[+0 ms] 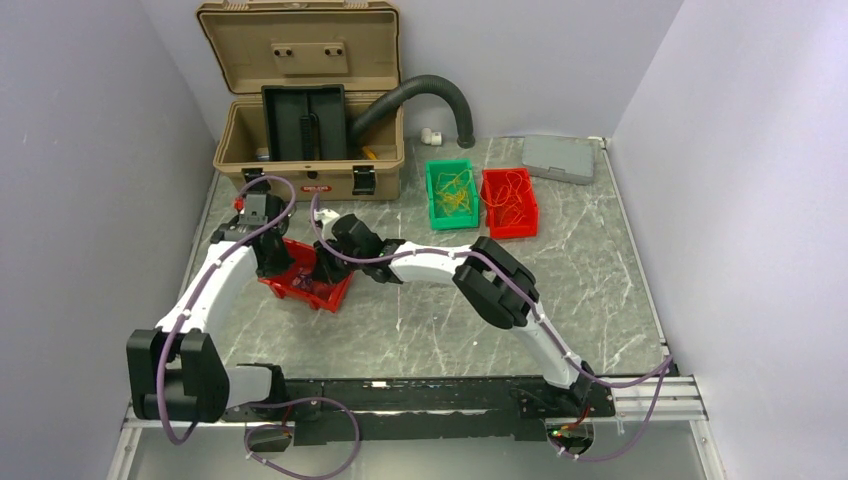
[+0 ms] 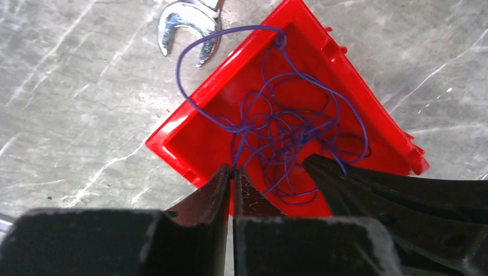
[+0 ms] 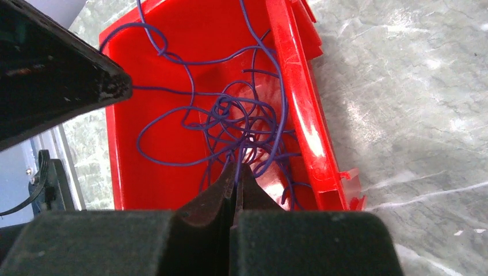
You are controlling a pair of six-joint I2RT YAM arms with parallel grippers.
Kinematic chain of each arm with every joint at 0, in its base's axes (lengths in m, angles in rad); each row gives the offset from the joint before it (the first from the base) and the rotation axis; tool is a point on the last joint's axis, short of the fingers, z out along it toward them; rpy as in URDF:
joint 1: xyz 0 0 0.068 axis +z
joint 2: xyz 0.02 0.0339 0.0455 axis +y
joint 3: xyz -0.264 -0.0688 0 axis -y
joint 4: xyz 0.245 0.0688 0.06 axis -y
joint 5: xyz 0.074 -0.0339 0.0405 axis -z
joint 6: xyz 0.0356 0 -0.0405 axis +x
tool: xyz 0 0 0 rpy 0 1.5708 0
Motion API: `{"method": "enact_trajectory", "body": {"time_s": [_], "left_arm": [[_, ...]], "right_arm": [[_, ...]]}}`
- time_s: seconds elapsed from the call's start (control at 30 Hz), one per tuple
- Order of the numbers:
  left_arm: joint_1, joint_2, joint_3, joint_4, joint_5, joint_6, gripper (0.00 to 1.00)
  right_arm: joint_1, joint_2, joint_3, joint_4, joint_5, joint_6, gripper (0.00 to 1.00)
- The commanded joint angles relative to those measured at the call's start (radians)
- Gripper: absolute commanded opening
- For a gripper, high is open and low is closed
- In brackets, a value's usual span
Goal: Untangle the cables
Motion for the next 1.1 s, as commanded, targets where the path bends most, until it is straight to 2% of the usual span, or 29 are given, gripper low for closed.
{"method": "enact_trajectory", "body": {"time_s": [0.0,0.1,0.17,0.23,0.33,0.43,0.53,0.63,0.67,0.83,1.07], "left_arm": [[0.007,0.003,-0.007,0.059,0.088,0.036,0.13],[0.009,-0.036,0.007,0.052,0.093,0.043,0.16],[0.009,-0.07,0.019,0.038,0.099,0.053,0.21],[0.008,-0.104,0.032,0.018,0.103,0.062,0.31],[0.009,-0.146,0.062,-0.034,0.099,0.069,0.56],[0.009,-0.2,0.082,-0.065,0.11,0.076,0.68],[0.009,-0.252,0.098,-0.074,0.142,0.087,0.8],[0.009,-0.281,0.118,-0.085,0.185,0.092,0.99],[0.009,-0.286,0.124,-0.091,0.195,0.093,0.99],[0.007,-0.318,0.14,-0.1,0.25,0.112,0.99],[-0.011,-0.422,0.049,0.067,0.423,0.122,0.99]], "right_arm": [[0.008,0.002,0.036,0.075,-0.015,0.019,0.0],[0.008,-0.006,0.03,0.07,-0.019,0.024,0.02],[0.008,-0.03,0.017,0.071,-0.017,0.022,0.17],[0.009,-0.059,0.011,0.059,-0.012,0.011,0.3],[0.009,-0.111,0.009,0.037,-0.002,-0.005,0.39],[0.008,-0.171,-0.018,0.032,0.013,-0.007,0.49],[0.007,-0.235,-0.054,0.03,0.037,-0.002,0.71],[0.006,-0.295,-0.089,0.013,0.075,0.003,0.95],[0.005,-0.317,-0.106,0.009,0.092,0.005,0.99],[-0.012,-0.442,-0.228,0.025,0.142,0.015,1.0],[-0.143,-0.739,-0.535,0.056,0.15,0.024,1.0]]}}
